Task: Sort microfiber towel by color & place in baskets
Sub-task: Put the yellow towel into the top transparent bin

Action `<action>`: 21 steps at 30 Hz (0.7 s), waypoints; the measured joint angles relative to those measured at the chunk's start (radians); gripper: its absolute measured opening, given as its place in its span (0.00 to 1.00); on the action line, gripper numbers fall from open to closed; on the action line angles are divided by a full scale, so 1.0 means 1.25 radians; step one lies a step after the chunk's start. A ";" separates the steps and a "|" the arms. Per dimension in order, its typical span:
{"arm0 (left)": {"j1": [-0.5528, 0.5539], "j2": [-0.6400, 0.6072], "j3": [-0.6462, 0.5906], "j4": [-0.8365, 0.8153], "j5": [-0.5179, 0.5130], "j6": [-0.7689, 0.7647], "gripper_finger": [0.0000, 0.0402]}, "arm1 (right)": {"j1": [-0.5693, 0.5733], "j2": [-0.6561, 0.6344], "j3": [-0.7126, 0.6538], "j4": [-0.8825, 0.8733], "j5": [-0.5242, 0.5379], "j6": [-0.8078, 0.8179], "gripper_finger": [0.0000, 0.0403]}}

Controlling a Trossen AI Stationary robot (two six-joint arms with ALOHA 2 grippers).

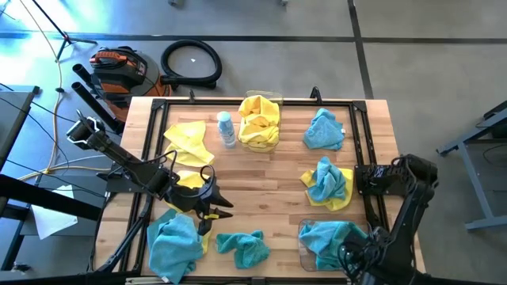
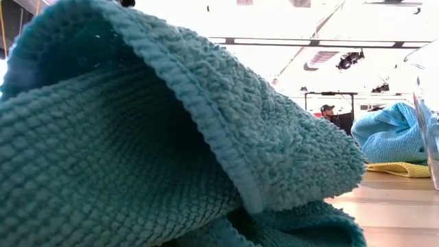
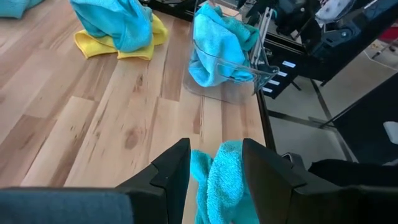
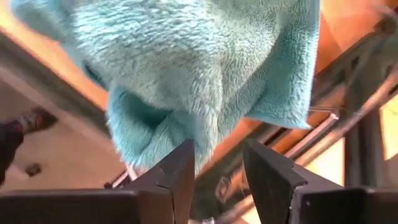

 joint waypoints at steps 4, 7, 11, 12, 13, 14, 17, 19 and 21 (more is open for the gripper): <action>0.000 0.000 0.000 -0.005 -0.001 0.001 0.33 | 0.000 0.000 0.057 -0.081 0.002 -0.048 0.33; 0.000 0.000 0.000 -0.013 -0.013 0.002 0.33 | -0.003 0.000 0.072 -0.089 0.070 0.003 0.33; 0.000 0.000 0.000 -0.023 -0.032 0.002 0.33 | -0.010 0.000 0.072 -0.051 0.294 -0.060 0.33; 0.000 0.000 0.000 -0.022 -0.034 0.002 0.33 | -0.017 0.000 0.072 -0.029 0.338 -0.093 0.33; 0.000 0.000 0.000 -0.022 -0.039 0.002 0.33 | -0.026 -0.001 0.072 -0.009 0.372 -0.125 0.33; 0.000 0.000 0.000 -0.022 -0.041 0.002 0.33 | -0.037 -0.003 0.073 0.008 0.396 -0.157 0.33; 0.001 0.000 0.000 -0.023 -0.044 0.002 0.33 | -0.082 -0.010 0.073 0.042 0.440 -0.268 0.33; 0.002 0.000 0.000 -0.023 -0.046 0.011 0.33 | -0.118 -0.011 0.073 0.052 0.452 -0.339 0.33; 0.002 0.000 0.000 -0.023 -0.052 0.017 0.33 | -0.158 -0.011 0.073 0.060 0.452 -0.415 0.33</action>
